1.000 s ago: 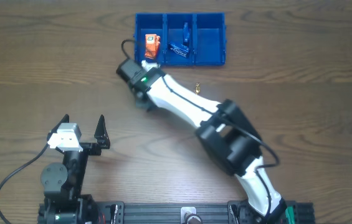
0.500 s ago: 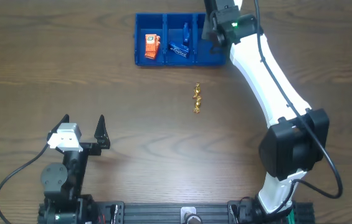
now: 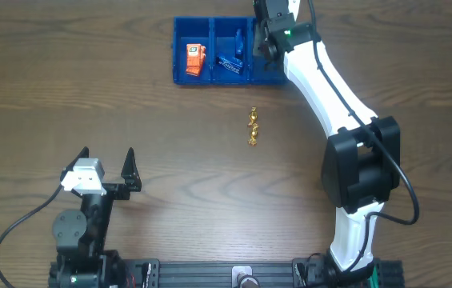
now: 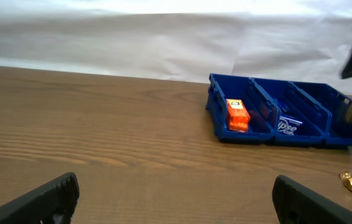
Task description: Sort Candies Into Trays
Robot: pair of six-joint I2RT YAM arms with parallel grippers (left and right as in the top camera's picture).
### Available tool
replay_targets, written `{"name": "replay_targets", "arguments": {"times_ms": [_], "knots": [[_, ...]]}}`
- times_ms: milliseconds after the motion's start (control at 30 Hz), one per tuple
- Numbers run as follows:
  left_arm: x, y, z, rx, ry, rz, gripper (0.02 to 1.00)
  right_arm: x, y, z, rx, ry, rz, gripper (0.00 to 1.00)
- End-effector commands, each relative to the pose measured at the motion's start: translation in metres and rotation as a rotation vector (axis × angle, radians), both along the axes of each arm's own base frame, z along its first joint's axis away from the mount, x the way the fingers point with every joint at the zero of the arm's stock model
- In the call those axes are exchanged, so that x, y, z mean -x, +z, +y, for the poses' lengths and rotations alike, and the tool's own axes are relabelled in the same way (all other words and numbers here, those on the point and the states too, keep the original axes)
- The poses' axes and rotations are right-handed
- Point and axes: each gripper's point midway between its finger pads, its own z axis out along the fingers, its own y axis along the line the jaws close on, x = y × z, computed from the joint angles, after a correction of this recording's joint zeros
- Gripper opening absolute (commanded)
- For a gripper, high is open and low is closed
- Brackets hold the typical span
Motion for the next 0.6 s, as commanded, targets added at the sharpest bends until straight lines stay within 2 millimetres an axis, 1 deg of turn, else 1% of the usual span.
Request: {"name": "replay_targets", "arguments": {"times_ms": [33,133,200,233,300,333,367,433,467,533,600], "knots": [[0.001,-0.017,-0.002,-0.009,-0.012,0.046,0.996,-0.001,-0.002,0.003,0.008,0.005,-0.001,0.998],[0.001,-0.017,-0.002,-0.009,-0.012,0.046,0.996,0.002,-0.003,0.007,0.011,0.015,0.007,1.000],[0.001,-0.017,-0.002,-0.009,-0.012,0.046,0.996,0.013,-0.003,0.012,0.023,0.031,0.040,0.998],[0.001,-0.017,-0.002,-0.009,-0.012,0.046,0.998,0.021,0.001,0.016,0.027,0.043,0.052,0.998],[0.001,-0.017,-0.002,-0.009,-0.012,0.046,0.998,0.041,0.010,0.023,0.037,0.063,0.088,0.998],[0.001,-0.017,-0.002,-0.009,-0.012,0.046,0.998,0.064,0.014,0.025,0.042,0.060,0.145,0.998],[0.001,-0.017,-0.002,-0.009,-0.012,0.046,0.998,0.078,0.012,0.029,0.039,0.078,0.194,0.998],[0.001,-0.017,-0.002,-0.009,-0.012,0.046,0.998,0.111,0.000,0.039,-0.001,0.116,0.335,1.000],[0.001,-0.017,-0.002,-0.009,-0.012,0.046,0.998,0.132,-0.013,0.042,-0.017,0.140,0.430,0.998],[0.001,-0.017,-0.002,-0.009,-0.012,0.046,0.998,0.152,-0.034,0.037,-0.002,0.115,0.509,0.998],[0.001,-0.017,-0.002,-0.009,-0.012,0.046,0.998,0.165,-0.049,0.034,-0.001,0.115,0.565,0.998]]}}
